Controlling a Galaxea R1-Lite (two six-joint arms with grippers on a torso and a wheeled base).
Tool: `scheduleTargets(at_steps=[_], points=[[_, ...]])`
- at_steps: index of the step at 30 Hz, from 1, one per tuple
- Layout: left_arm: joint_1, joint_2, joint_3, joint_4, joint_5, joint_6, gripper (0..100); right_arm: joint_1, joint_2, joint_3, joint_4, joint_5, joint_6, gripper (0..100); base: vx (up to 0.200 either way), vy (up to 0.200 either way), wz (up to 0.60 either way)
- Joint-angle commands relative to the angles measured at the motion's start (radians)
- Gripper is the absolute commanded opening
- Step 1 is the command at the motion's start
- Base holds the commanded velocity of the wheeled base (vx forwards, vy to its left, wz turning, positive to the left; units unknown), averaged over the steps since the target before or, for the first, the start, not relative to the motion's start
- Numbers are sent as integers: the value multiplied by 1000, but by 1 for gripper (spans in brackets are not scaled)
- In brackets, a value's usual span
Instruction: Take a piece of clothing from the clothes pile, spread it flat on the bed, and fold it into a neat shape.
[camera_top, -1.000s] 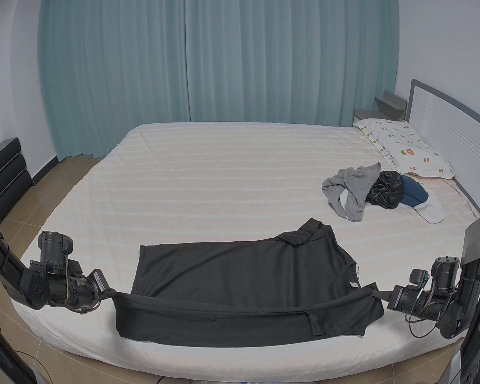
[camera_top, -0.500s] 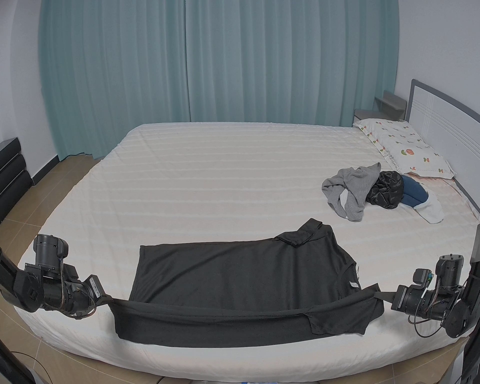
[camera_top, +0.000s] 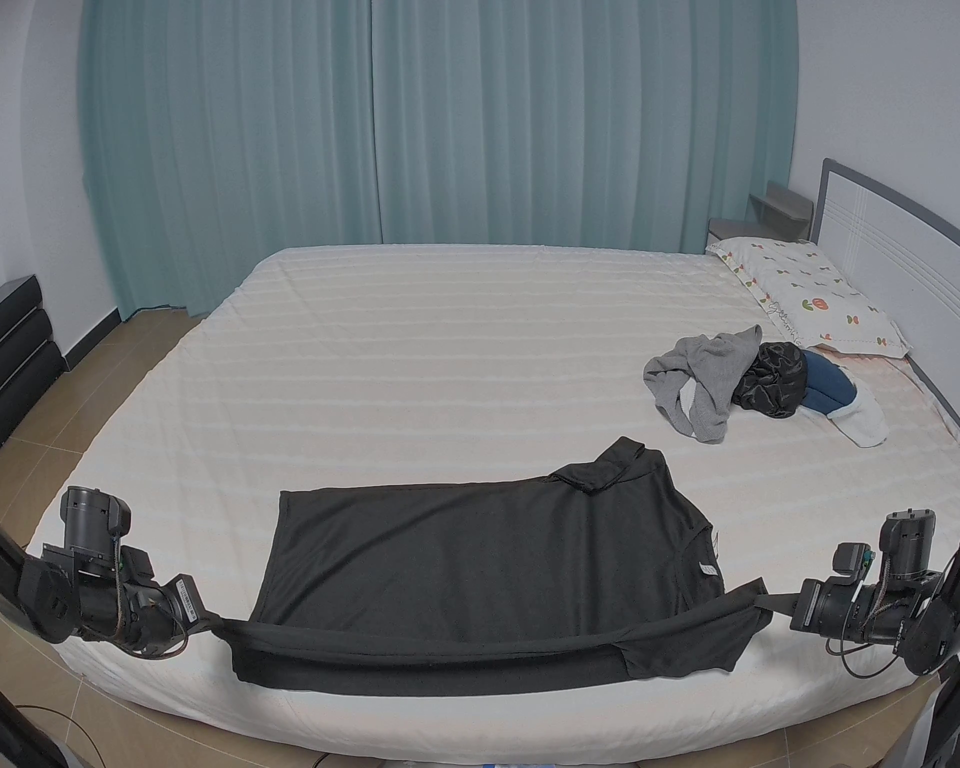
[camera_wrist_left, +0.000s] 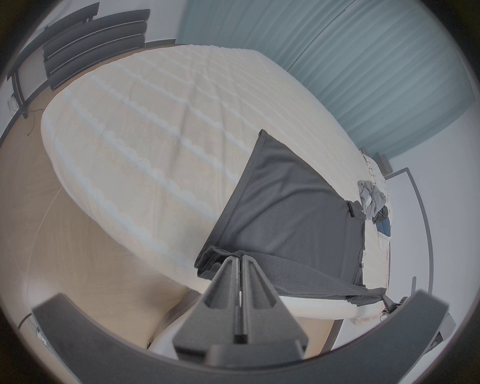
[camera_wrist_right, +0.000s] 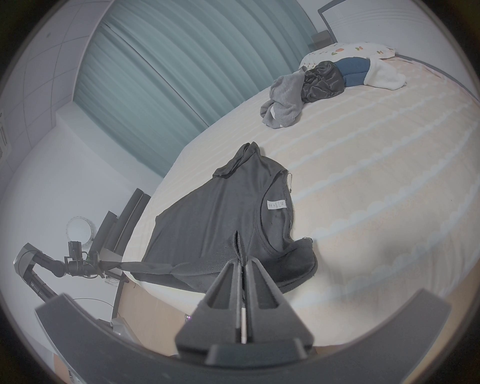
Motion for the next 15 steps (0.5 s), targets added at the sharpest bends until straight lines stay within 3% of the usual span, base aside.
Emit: scheduleTargets(at_steps=[1,5,15], points=[[-2,-52,6,33,0,6,0,1,-23,18,27,-1,-16,0,0,0,0],[-5,-95,-2,86,-1,7,0,1,-39,18,64,-6,-47,0,0,0,0],[-5,-150,-13,89,-1,6,0,-13,-114,18,64,-6,-33,0,0,0,0]])
